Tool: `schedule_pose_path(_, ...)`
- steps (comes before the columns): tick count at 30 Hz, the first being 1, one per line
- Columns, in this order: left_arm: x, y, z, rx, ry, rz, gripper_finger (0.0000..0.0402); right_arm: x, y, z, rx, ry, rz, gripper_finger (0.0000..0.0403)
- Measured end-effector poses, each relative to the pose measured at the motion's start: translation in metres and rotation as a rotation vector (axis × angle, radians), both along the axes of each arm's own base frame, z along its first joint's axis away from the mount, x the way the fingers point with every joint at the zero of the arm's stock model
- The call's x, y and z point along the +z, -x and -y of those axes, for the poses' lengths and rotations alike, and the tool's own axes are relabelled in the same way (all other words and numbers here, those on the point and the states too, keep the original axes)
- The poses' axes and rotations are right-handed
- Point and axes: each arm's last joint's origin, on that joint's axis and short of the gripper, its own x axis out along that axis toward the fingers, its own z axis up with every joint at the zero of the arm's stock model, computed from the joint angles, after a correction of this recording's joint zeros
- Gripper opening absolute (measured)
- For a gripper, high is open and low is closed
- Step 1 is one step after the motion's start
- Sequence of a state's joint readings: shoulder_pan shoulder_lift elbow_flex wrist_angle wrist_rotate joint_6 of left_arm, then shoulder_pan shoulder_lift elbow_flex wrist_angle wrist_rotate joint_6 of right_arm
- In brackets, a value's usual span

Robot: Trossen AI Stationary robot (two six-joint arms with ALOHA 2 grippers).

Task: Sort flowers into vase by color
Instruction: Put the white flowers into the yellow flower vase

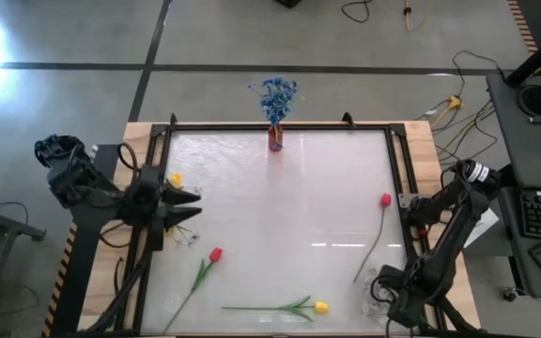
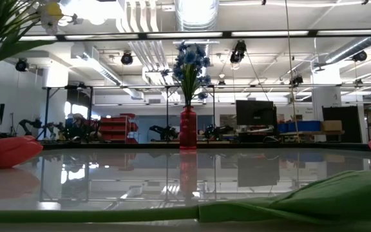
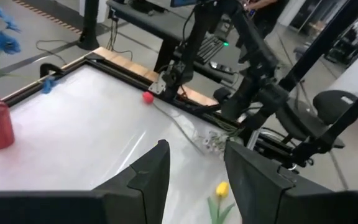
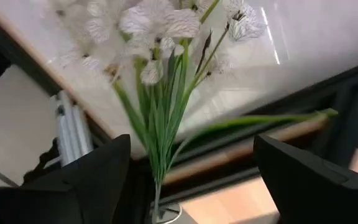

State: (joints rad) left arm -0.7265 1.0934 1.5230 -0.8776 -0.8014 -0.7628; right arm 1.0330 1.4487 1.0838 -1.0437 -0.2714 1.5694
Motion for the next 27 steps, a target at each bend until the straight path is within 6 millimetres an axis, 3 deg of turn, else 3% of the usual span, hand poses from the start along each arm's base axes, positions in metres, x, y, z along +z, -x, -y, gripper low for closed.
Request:
schedule_pose_path(5,-0.002,-0.009,0.009,-0.039,-0.003,-0.002,0.0143,-0.035,0.0,-0.005,-0.017,-0.111,-0.008,0.0338)
schedule_pose_path(8,-0.002,-0.01,0.011,-0.056,-0.001,-0.008,0.0142,-0.05,0.0,-0.006,-0.024,-0.076,-0.032,0.033)
schedule_pose_path(15,0.001,-0.006,0.007,-0.06,-0.001,0.005,0.0142,-0.081,-0.005,-0.011,0.046,-0.016,-0.075,0.0265)
schedule_pose_path(20,0.003,-0.002,0.003,-0.067,-0.017,0.015,0.0142,-0.091,-0.011,-0.016,0.056,-0.009,-0.091,0.0211)
schedule_pose_path(24,0.004,0.0,0.001,-0.054,-0.053,0.022,0.0142,-0.083,-0.019,-0.015,0.043,0.007,-0.029,0.0152)
schedule_pose_path(27,0.005,0.001,0.0,-0.048,-0.072,0.025,0.0143,-0.074,-0.033,-0.007,0.005,0.061,0.112,0.0096)
